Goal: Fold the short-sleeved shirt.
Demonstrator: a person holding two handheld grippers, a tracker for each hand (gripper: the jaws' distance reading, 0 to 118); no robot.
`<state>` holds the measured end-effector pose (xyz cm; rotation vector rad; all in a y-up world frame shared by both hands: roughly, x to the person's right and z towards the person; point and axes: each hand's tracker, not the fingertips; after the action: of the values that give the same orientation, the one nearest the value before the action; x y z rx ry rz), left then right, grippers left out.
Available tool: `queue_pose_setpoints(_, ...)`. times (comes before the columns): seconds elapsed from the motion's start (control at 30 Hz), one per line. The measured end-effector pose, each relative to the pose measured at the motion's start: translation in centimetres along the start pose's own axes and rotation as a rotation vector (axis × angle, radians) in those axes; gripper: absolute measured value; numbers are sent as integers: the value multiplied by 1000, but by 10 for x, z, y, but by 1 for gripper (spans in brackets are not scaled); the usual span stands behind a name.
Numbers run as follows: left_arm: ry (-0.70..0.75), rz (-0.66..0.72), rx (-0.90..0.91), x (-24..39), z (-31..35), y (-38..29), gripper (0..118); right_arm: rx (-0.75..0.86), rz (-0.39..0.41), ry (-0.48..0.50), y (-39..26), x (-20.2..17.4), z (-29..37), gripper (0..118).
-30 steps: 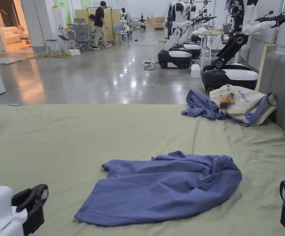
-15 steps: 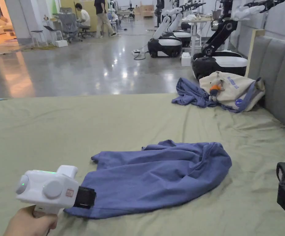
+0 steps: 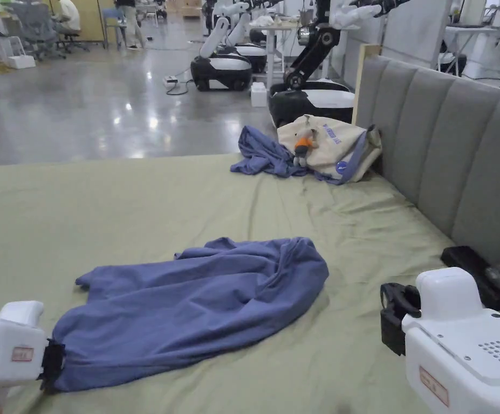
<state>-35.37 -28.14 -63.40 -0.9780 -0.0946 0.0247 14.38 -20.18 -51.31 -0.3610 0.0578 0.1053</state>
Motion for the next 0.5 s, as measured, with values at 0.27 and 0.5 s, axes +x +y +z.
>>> queue_pose_setpoints(0.27,-19,-38,57,12,24,2,5,-203,-45,115,28,18,-159,118)
queue_pose_setpoints(0.5,-45,-10,66,-4,15,13,5,-380,-38,190,14,22,-273,118)
